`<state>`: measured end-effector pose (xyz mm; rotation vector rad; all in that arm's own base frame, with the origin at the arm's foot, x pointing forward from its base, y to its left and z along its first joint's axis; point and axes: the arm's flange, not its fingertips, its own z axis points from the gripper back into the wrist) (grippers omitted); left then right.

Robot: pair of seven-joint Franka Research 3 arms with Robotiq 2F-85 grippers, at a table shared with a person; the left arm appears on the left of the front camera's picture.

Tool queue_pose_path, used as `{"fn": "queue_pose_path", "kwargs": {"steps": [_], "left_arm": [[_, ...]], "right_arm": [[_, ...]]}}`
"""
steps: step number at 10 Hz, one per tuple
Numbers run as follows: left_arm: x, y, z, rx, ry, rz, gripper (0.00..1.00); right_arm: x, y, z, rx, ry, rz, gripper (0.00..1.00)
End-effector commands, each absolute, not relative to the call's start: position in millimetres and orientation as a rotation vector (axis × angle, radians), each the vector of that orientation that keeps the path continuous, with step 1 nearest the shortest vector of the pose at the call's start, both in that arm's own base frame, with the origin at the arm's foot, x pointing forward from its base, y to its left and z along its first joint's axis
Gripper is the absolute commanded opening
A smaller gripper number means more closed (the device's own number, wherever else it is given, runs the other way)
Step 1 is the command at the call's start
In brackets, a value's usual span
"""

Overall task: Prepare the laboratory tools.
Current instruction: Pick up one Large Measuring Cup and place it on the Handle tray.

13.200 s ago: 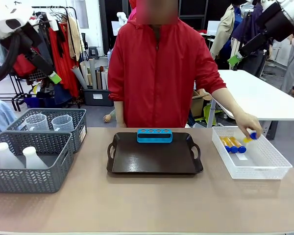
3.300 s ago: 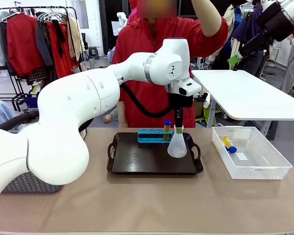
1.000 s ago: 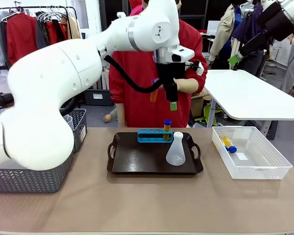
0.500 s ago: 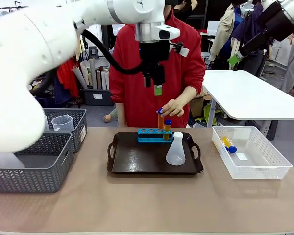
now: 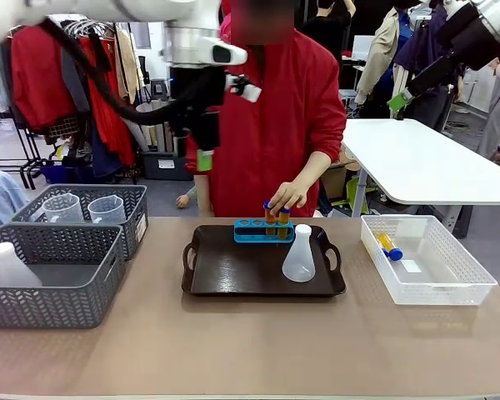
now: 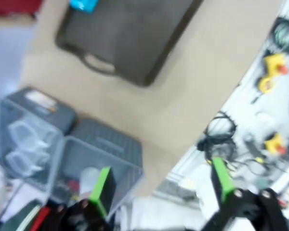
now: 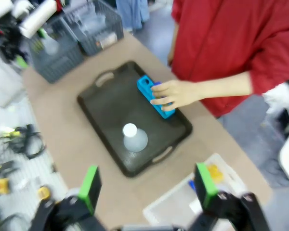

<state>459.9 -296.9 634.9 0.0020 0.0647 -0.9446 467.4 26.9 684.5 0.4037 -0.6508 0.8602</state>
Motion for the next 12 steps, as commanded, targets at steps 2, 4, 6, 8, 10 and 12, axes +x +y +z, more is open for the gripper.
{"fn": "queue_pose_path", "kwargs": {"steps": [2,4,6,8,10,12], "left_arm": [[406,-223,578,-0.012,-0.036,-0.752,1.0],[411,-196,568,-0.024,-0.011,-0.675,1.0],[415,-200,574,0.002,0.005,-0.72,1.0],[415,-200,574,0.002,0.005,-0.72,1.0],[415,-200,574,0.002,0.005,-0.72,1.0],[414,-202,572,-0.002,-0.002,-0.719,1.0]], "right_arm": [[466,27,685,0.41,-0.654,0.866,1.0],[466,27,685,0.41,-0.654,0.866,1.0],[466,27,685,0.41,-0.654,0.866,1.0],[466,27,685,0.41,-0.654,0.866,1.0],[466,27,685,0.41,-0.654,0.866,1.0],[466,27,685,0.41,-0.654,0.866,1.0]]}}
